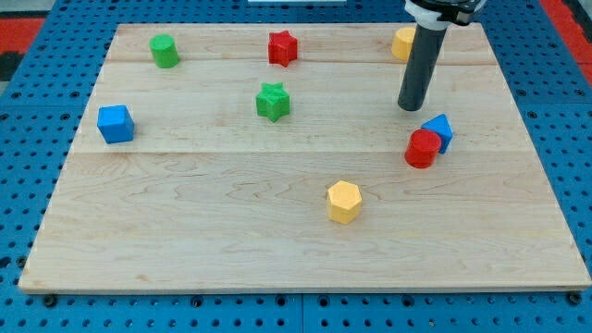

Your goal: Point your arm at the green star

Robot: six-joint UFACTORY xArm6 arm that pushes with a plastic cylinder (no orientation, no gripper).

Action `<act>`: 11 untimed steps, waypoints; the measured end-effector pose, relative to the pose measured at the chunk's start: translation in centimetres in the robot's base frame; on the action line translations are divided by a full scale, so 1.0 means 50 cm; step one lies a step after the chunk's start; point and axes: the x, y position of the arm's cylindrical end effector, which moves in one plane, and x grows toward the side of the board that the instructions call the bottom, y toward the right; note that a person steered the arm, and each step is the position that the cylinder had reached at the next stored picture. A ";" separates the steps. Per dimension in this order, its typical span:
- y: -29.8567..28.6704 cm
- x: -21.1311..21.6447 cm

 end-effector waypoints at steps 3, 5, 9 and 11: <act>-0.001 0.047; -0.005 0.013; -0.134 -0.055; -0.186 -0.056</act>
